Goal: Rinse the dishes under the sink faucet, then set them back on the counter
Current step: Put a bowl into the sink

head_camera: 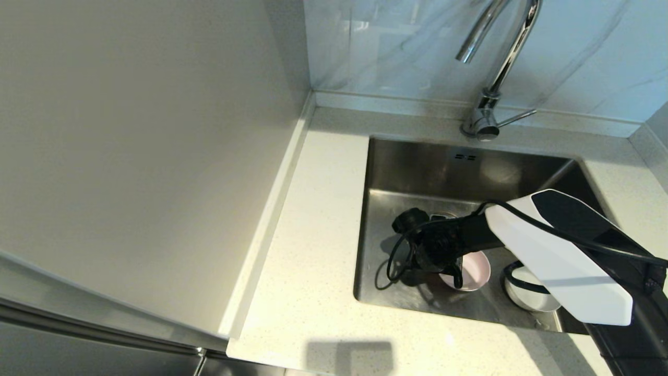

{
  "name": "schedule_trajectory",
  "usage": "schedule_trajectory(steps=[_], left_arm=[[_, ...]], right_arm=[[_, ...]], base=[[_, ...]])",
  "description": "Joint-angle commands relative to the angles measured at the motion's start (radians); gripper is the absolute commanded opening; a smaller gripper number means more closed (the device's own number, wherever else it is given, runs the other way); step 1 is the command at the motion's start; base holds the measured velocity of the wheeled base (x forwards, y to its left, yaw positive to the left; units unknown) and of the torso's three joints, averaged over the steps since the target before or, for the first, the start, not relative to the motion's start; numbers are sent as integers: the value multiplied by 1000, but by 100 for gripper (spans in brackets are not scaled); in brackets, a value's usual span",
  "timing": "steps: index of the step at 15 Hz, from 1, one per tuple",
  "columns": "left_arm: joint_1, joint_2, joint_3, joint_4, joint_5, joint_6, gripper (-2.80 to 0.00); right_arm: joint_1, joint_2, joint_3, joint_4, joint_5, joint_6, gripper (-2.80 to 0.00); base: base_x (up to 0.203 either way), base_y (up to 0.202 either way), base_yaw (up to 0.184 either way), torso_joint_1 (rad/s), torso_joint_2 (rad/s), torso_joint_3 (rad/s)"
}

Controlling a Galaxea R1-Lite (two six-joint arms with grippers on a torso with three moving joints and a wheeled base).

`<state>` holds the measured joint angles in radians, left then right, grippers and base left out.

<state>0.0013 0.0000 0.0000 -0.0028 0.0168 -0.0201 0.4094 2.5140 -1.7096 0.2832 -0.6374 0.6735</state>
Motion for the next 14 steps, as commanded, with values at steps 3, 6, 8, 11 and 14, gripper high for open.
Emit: schedule_trajectory(steps=[3, 6, 8, 11, 14], left_arm=[[0, -3, 0, 0, 2, 0, -280], [0, -3, 0, 0, 2, 0, -280], [0, -3, 0, 0, 1, -1, -280], [0, -3, 0, 0, 2, 0, -280], [0, -3, 0, 0, 0, 0, -280]], right_arm=[[0, -29, 3, 5, -2, 3, 0], [5, -107, 37, 9, 0, 3, 0], [11, -182, 81, 10, 3, 4, 0], [12, -336, 167, 10, 2, 6, 0], [10, -569, 273, 12, -3, 4, 0]], base=[[0, 0, 0, 0, 0, 0], [0, 0, 0, 0, 0, 0], [0, 0, 0, 0, 0, 0], [0, 0, 0, 0, 0, 0], [0, 0, 0, 0, 0, 0]])
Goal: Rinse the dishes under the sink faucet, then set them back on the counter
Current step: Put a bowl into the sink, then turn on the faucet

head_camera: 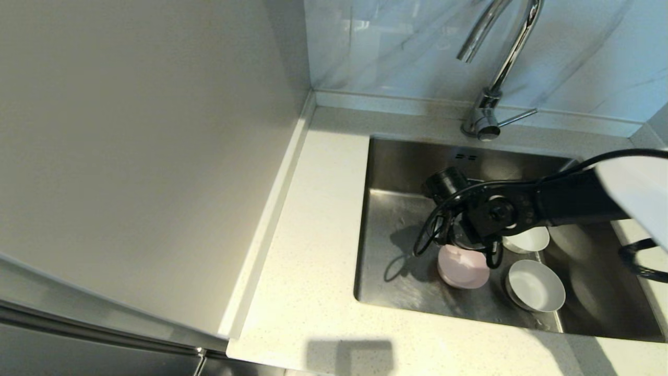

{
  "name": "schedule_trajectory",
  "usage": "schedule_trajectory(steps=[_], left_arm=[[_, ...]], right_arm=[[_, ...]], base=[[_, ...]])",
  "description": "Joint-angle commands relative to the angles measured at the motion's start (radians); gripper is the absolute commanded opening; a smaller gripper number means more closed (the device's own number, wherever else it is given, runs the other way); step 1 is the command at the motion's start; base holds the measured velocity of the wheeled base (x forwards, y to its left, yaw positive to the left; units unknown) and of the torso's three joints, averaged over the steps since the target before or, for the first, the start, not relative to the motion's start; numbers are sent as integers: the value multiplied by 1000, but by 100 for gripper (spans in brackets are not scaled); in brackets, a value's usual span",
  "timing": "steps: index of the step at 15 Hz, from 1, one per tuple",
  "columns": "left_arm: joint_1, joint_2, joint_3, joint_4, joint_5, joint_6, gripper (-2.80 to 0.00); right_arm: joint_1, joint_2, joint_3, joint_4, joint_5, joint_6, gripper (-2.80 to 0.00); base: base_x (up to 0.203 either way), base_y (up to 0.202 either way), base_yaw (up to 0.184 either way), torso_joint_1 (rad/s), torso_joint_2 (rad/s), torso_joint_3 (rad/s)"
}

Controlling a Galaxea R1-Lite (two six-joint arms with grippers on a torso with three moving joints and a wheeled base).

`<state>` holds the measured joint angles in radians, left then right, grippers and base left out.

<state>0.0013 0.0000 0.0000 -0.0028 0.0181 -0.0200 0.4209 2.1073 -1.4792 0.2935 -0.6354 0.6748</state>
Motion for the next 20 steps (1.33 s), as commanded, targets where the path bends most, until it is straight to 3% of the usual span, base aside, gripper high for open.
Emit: schedule_trajectory(steps=[1, 5, 10, 15, 20], left_arm=[[0, -3, 0, 0, 0, -1, -280], [0, -3, 0, 0, 0, 0, -280], [0, -3, 0, 0, 0, 0, -280], [0, -3, 0, 0, 0, -1, -280], [0, -3, 0, 0, -1, 0, -280]], right_arm=[[-4, -253, 75, 9, -5, 0, 0], [-17, -626, 160, 106, -16, -9, 0], [-37, -986, 239, 304, -102, -34, 0], [-87, -1163, 317, 372, -156, -154, 0], [-88, -1184, 339, 369, -193, -161, 0]], base=[[0, 0, 0, 0, 0, 0], [0, 0, 0, 0, 0, 0], [0, 0, 0, 0, 0, 0], [0, 0, 0, 0, 0, 0], [0, 0, 0, 0, 0, 0]])
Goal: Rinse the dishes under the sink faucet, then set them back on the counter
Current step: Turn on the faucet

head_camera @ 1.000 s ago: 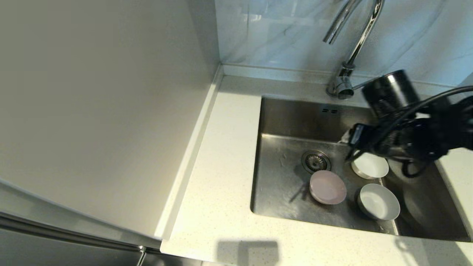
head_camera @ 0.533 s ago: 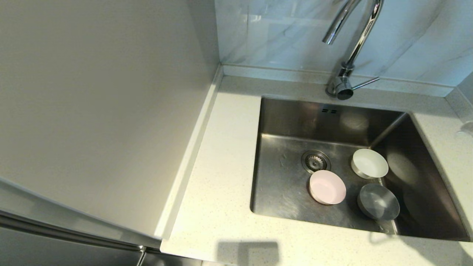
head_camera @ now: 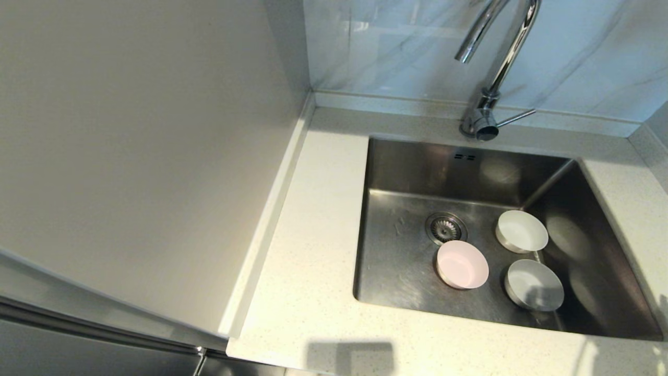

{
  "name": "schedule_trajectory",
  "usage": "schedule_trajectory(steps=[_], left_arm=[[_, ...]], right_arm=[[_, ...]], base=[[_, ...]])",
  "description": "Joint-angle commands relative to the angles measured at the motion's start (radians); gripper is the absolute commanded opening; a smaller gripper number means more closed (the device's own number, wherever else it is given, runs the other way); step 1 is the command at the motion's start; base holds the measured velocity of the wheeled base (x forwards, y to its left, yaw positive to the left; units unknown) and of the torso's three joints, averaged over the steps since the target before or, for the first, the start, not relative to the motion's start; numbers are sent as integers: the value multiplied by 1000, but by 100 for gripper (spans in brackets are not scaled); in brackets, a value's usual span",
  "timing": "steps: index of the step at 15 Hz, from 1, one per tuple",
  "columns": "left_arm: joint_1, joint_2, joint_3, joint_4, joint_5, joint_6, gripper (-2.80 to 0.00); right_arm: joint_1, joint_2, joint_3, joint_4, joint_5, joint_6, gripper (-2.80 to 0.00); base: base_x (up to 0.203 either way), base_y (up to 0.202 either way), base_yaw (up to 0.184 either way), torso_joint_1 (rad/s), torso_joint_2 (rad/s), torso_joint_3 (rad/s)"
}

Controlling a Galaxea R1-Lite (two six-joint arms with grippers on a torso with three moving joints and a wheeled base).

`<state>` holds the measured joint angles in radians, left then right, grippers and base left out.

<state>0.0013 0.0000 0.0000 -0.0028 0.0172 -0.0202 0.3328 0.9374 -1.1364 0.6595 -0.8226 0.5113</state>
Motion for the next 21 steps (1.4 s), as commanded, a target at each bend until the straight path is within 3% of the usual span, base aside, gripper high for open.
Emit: schedule_trajectory(steps=[1, 8, 21], left_arm=[[0, -3, 0, 0, 0, 0, -280], [0, -3, 0, 0, 1, -1, -280], [0, -3, 0, 0, 1, -1, -280]], right_arm=[[0, -26, 2, 3, -6, 3, 0], [0, -79, 61, 1, 2, -4, 0], [1, 263, 37, -262, 88, -38, 0]], base=[[0, 0, 0, 0, 0, 0], [0, 0, 0, 0, 0, 0], [0, 0, 0, 0, 0, 0]])
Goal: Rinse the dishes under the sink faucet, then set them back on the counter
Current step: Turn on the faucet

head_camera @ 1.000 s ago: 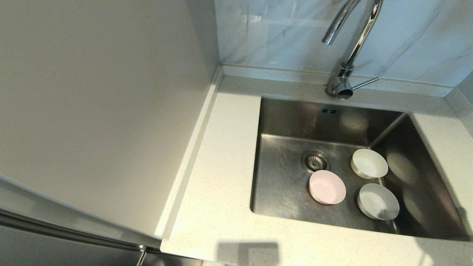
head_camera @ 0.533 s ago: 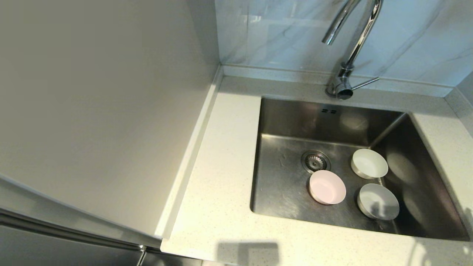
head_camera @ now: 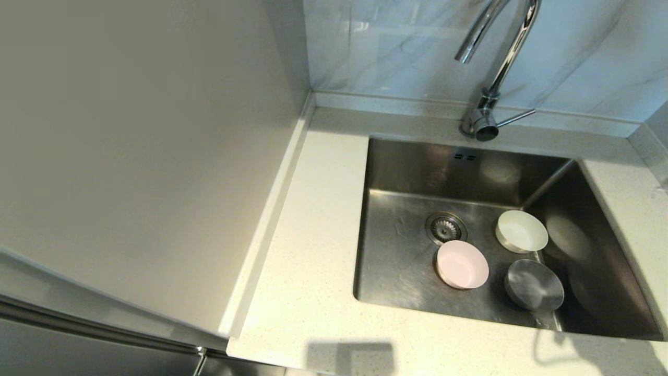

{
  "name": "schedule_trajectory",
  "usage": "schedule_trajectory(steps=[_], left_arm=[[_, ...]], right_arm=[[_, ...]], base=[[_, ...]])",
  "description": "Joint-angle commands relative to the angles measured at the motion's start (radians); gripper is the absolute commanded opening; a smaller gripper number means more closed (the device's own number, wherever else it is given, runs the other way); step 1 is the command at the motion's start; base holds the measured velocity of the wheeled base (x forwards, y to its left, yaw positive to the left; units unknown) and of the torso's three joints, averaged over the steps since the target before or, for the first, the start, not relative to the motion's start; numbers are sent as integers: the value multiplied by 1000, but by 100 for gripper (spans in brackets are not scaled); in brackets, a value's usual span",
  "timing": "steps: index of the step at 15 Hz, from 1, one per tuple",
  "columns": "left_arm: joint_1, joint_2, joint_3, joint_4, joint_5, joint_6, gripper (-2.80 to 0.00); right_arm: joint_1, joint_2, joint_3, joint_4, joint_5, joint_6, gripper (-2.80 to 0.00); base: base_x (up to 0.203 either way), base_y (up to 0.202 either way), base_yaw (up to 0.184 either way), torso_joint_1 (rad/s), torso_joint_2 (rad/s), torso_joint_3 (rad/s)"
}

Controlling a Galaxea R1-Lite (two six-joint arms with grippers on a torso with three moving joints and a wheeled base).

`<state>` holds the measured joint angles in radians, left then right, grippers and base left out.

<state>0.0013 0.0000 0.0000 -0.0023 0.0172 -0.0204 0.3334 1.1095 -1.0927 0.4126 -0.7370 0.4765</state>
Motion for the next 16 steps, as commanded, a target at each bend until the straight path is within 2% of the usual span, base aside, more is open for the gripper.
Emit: schedule_trajectory(steps=[1, 3, 6, 7, 9, 10, 16], left_arm=[[0, -3, 0, -1, 1, -1, -280], [0, -3, 0, -1, 1, -1, -280], [0, -3, 0, -1, 1, 0, -280], [0, -3, 0, -1, 1, -1, -280], [0, -3, 0, -1, 1, -1, -280], [0, -3, 0, -1, 0, -1, -280], [0, -3, 0, -1, 0, 0, -280]], right_arm=[[0, 135, -28, -47, 25, -31, 0], [0, 210, -150, -118, 53, -131, 0], [-12, 339, -396, -149, 90, -294, 0], [-36, 379, -457, -149, 108, -367, -280], [-126, 411, -516, -150, 224, -495, -280], [-159, 408, -521, -150, 264, -512, -280], [-187, 315, -370, -127, 282, -449, -280]], base=[[0, 0, 0, 0, 0, 0], [0, 0, 0, 0, 0, 0], [0, 0, 0, 0, 0, 0], [0, 0, 0, 0, 0, 0], [0, 0, 0, 0, 0, 0], [0, 0, 0, 0, 0, 0], [0, 0, 0, 0, 0, 0]])
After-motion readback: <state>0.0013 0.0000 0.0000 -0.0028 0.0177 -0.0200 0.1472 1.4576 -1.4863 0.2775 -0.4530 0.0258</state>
